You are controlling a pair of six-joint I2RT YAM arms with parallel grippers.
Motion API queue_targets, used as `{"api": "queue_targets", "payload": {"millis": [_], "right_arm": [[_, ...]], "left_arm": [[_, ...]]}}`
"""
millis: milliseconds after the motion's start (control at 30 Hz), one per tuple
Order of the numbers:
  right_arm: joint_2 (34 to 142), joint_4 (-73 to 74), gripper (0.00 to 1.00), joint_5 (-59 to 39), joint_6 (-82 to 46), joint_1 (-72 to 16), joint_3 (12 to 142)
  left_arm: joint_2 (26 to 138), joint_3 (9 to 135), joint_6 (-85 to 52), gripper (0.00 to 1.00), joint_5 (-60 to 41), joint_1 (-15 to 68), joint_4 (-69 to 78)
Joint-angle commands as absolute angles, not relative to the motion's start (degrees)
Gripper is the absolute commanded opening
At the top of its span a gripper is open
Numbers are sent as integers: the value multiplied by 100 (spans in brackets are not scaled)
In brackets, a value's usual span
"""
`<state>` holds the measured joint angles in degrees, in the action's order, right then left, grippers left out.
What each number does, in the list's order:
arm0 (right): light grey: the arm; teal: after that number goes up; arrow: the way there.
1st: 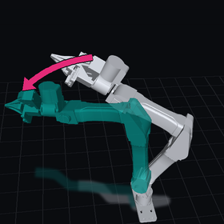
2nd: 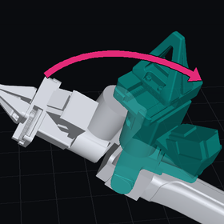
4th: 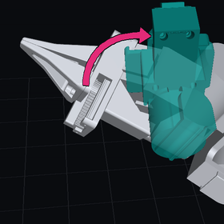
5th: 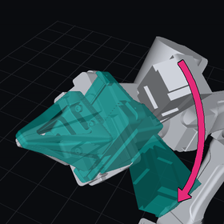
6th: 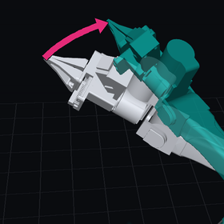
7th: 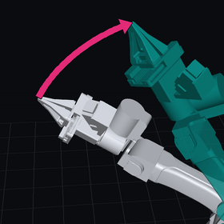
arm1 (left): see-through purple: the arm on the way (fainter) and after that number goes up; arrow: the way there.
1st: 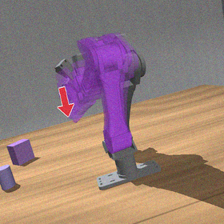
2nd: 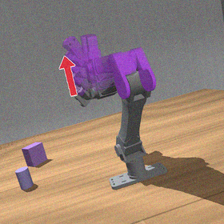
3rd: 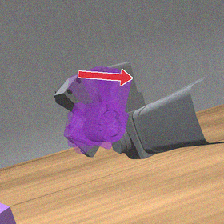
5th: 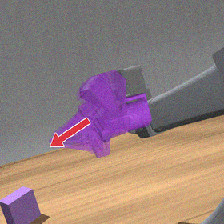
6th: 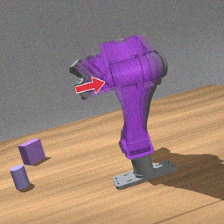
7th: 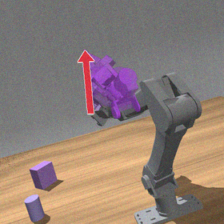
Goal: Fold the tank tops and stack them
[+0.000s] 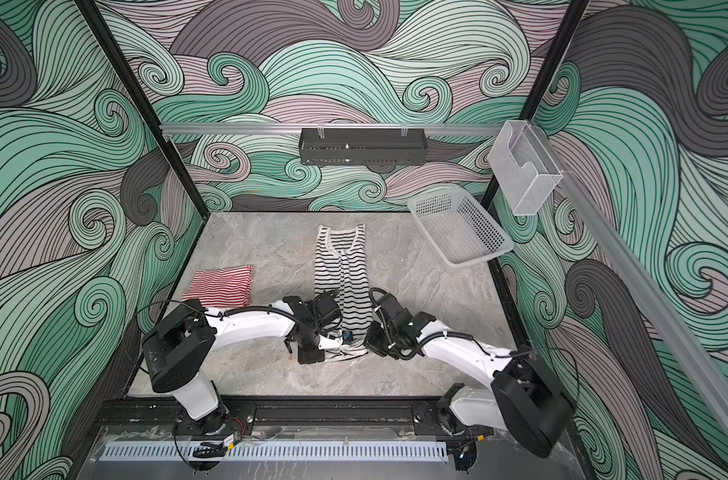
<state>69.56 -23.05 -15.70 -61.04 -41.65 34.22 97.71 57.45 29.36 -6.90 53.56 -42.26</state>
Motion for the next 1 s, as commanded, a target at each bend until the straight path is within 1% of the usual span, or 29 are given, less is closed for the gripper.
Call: {"api": "queue_targets", "payload": {"millis": [0, 167, 333, 467, 533, 667, 800, 967], "right_arm": [[6388, -2885, 0, -1348, -6298, -4247, 3153], [5471, -3278, 0, -1214, -6671, -4534, 2841], [4730, -4002, 0, -1026, -6838, -4737, 2990], [4471, -4555, 0, -740, -6759, -4729, 3586], [4674, -4715, 0, -671, -6593, -4674, 4016], [5509, -4850, 0, -801, -6036, -4316, 4923], [6348, -4846, 0, -1008, -5475, -3740, 5718], [7359, -4682, 0, -1473, -4894, -2996, 6434]], "left_arm": [[9565, 5904, 2988, 0, -1050, 5431, -4842], [9243, 5992, 3040, 0, -1184, 5557, -5315], [8644, 6461, 3089, 0, -1505, 5572, -6016], [8294, 6943, 2993, 0, -991, 5526, -6168], [8278, 7164, 3047, 0, -804, 5423, -6168], [8510, 7524, 3226, 0, -336, 5051, -5853], [8936, 7934, 3433, 0, -264, 4523, -5549], [9756, 8540, 3571, 0, -324, 3932, -5282]]}}
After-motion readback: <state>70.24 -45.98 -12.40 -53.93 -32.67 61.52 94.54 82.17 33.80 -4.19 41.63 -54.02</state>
